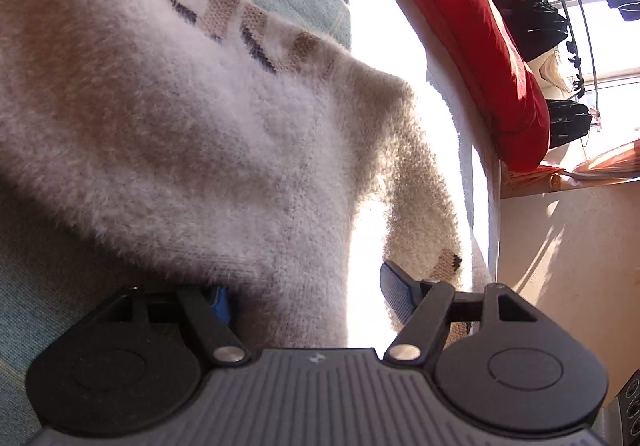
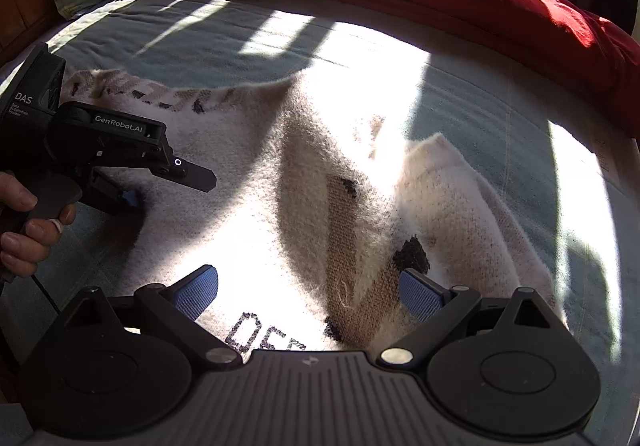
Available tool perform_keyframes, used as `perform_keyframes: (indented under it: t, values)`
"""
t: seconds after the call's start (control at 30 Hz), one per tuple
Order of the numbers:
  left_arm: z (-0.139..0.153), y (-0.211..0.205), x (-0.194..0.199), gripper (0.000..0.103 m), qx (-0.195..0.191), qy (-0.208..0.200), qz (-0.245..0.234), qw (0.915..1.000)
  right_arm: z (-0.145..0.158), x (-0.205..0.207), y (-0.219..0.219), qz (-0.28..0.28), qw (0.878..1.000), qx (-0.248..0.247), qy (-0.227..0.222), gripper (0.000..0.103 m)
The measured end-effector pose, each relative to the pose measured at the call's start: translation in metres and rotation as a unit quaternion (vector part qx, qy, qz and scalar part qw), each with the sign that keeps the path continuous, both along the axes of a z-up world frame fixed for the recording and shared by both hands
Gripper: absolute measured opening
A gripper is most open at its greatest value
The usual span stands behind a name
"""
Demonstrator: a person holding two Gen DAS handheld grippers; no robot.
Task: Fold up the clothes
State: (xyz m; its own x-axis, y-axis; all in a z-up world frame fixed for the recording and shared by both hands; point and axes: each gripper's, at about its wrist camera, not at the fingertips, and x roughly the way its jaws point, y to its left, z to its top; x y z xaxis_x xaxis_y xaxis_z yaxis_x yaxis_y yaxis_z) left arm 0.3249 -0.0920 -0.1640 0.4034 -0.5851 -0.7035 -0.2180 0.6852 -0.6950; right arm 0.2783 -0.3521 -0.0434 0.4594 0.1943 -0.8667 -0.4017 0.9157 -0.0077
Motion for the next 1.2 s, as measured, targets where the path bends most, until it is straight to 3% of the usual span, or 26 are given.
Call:
perform_keyframes:
  t: [0.17, 0.3, 0.47, 0.57, 0.67, 0.77, 0.93, 1.03, 1.2]
  values:
    - [0.011, 0.023, -0.009, 0.069, 0.043, -0.015, 0.01, 0.9989, 0.002, 0.0, -0.005, -0.01, 1.0, -0.003, -0.002, 0.099]
    - [0.002, 0.043, -0.011, 0.069, 0.023, -0.009, 0.055, 0.9982, -0.003, 0.0, -0.01, -0.019, 1.0, -0.004, 0.0, 0.099]
    - [-0.008, 0.033, 0.001, 0.073, -0.05, -0.017, 0.103, 0.9933, -0.004, -0.001, -0.006, -0.016, 1.0, -0.004, -0.001, 0.099]
    - [-0.018, 0.014, -0.006, 0.073, -0.084, 0.004, 0.073, 0.9938, -0.003, -0.001, -0.002, -0.012, 1.0, -0.004, -0.001, 0.099]
    - [-0.027, -0.01, -0.021, 0.073, -0.092, 0.026, 0.02, 0.9952, -0.002, -0.002, -0.001, -0.01, 1.0, -0.004, -0.001, 0.099]
    - [-0.022, -0.018, -0.017, 0.073, -0.072, 0.014, -0.021, 0.9971, -0.003, -0.001, 0.0, -0.01, 1.0, -0.008, 0.0, 0.099]
    - [-0.018, 0.0, 0.016, 0.073, -0.066, -0.032, 0.024, 0.997, -0.004, -0.001, -0.002, -0.014, 1.0, -0.011, -0.001, 0.099]
    - [-0.024, 0.005, 0.023, 0.073, -0.081, -0.034, 0.056, 0.9945, -0.004, -0.002, -0.002, -0.015, 1.0, -0.01, -0.001, 0.099]
    - [-0.032, -0.018, 0.0, 0.073, -0.114, 0.009, -0.006, 0.9935, -0.004, -0.004, 0.0, -0.017, 1.0, -0.005, 0.001, 0.099]
